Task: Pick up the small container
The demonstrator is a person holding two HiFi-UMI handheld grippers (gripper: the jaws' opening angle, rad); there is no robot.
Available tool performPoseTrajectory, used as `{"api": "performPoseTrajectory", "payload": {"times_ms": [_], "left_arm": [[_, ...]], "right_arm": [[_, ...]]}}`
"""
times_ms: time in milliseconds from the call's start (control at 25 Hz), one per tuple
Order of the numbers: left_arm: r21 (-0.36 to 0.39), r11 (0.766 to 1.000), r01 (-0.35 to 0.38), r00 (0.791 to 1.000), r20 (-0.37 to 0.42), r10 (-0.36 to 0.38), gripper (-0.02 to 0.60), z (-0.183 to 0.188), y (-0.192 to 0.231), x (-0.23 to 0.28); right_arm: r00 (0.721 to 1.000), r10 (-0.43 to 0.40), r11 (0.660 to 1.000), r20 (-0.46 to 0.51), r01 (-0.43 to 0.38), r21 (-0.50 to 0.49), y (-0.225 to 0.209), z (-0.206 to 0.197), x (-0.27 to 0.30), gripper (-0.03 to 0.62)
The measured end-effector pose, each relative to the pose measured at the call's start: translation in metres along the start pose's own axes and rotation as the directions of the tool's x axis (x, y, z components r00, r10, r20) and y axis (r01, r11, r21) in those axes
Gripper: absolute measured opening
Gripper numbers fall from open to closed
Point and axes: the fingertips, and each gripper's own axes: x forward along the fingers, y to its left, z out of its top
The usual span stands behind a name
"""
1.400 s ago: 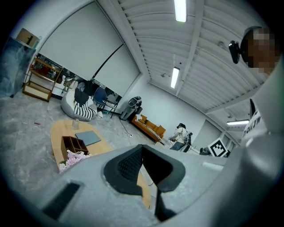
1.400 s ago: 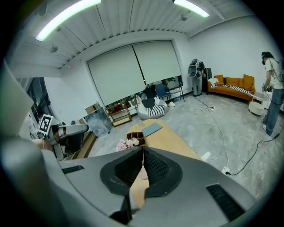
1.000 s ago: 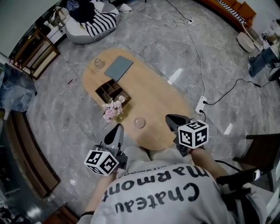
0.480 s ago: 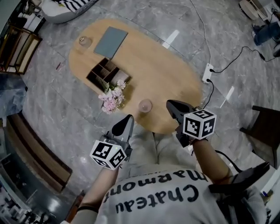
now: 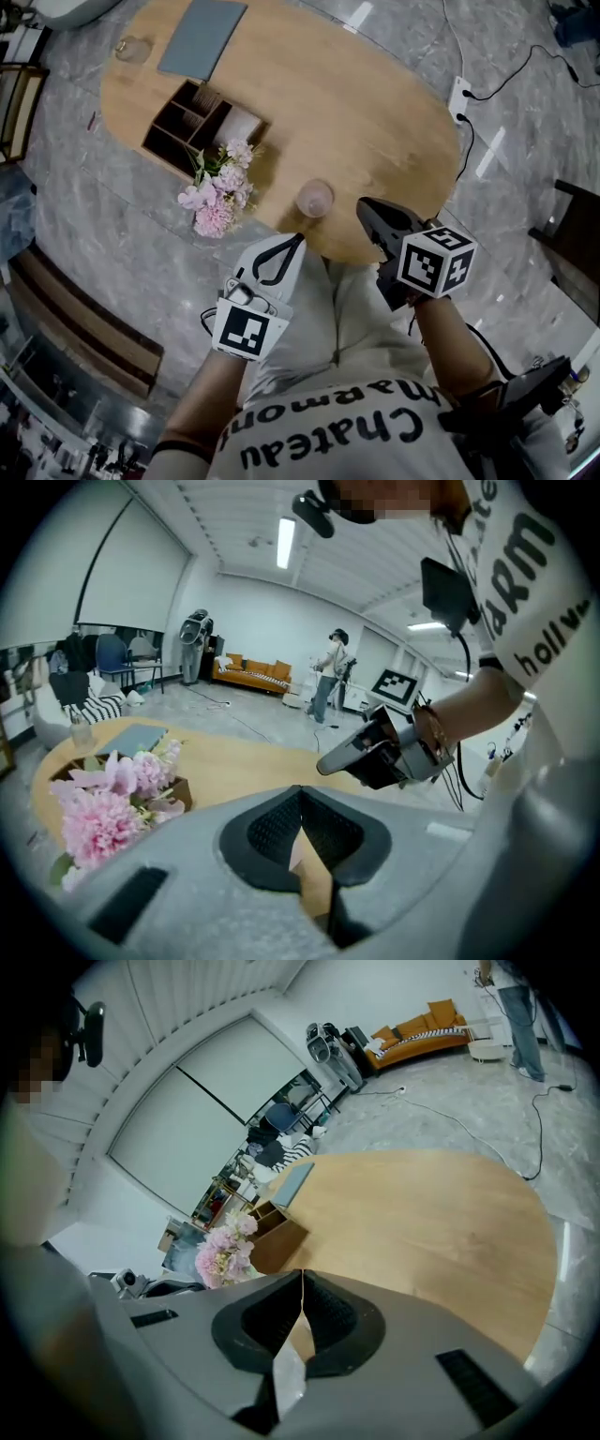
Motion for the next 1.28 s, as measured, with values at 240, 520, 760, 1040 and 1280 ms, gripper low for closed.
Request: {"api": "performPoseTrajectory", "payload": {"times_ms": [240, 520, 760, 1040, 1280], "left_arm": [[-0.015, 1.0, 0.002, 1.0, -0.01, -0.002, 0.017, -0.037, 0.004, 0.033], [-0.01, 0.999, -0.031, 0.999, -0.043, 0.031, 0.034, -0.07, 0.012, 0.059], [0.038, 0.999, 0.008, 0.998, -0.056, -0.005, 0.19, -0.081, 0.012, 0.086], [0.165, 0.986, 0.032, 0.996, -0.091, -0.017, 0.241, -0.082, 0.008, 0.112], [0.187, 0.982, 0.038, 0.994, -0.109, -0.018, 0.156, -0.086, 0.013, 0.13]], "right_arm": [[0.999, -0.009, 0.998, -0.036, 0.011, 0.058, -0.034, -0.038, 0.02, 0.012], [0.998, -0.006, 0.993, -0.055, 0.012, 0.113, -0.063, -0.067, 0.026, 0.012], [0.998, -0.017, 0.984, -0.065, 0.028, 0.176, -0.089, -0.084, 0.02, 0.013], [0.998, -0.013, 0.977, -0.068, 0.027, 0.213, -0.103, -0.086, 0.017, 0.013], [0.998, -0.019, 0.971, -0.062, 0.033, 0.235, -0.114, -0.086, 0.014, 0.012]]}}
